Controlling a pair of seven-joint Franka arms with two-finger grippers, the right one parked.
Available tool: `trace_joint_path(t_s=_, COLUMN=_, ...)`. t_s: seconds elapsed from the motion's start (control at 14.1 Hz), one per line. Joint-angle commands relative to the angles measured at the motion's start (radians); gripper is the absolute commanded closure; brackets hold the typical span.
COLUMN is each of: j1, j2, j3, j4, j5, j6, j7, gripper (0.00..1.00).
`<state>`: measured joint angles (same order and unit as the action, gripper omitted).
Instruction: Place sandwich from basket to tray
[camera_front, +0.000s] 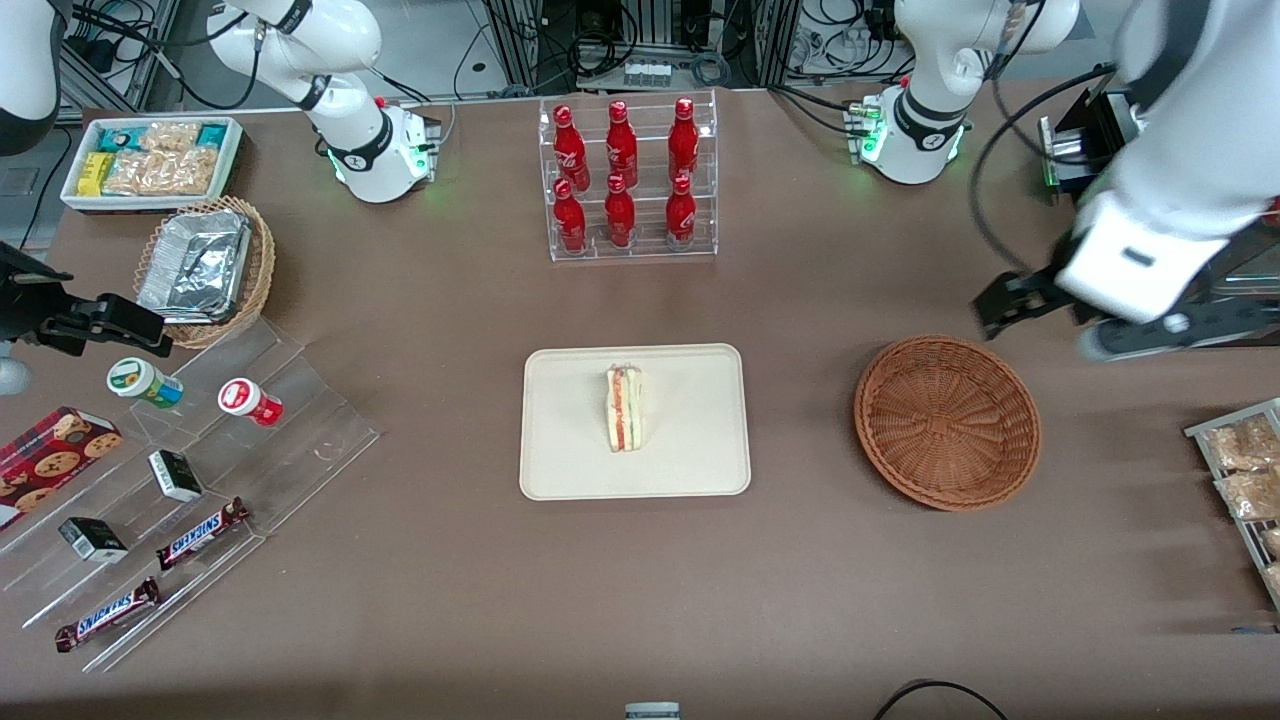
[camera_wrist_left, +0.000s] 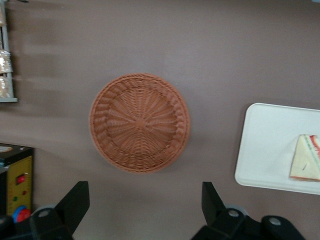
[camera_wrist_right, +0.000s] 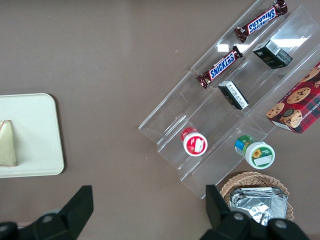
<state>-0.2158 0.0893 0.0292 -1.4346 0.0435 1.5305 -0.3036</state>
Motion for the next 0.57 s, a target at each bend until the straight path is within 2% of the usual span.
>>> trace_joint_path(t_s=0.0, j1=0.077, j2=-0.133, j3=-0.015, j4=-0.157, j5=-0.004, j6=0.01, j7=0.137, gripper=0.01)
trace_joint_path(t_s=0.28, j1=0.186, j2=-0.238, j3=-0.009, j4=-0.271, j5=-0.04, j6=0.022, j7=0.314, gripper=0.01)
trace_joint_path(t_s=0.5, j1=0.182, j2=-0.281, j3=0.072, j4=-0.317, j5=-0.042, j6=0.025, j7=0.362, gripper=0.01)
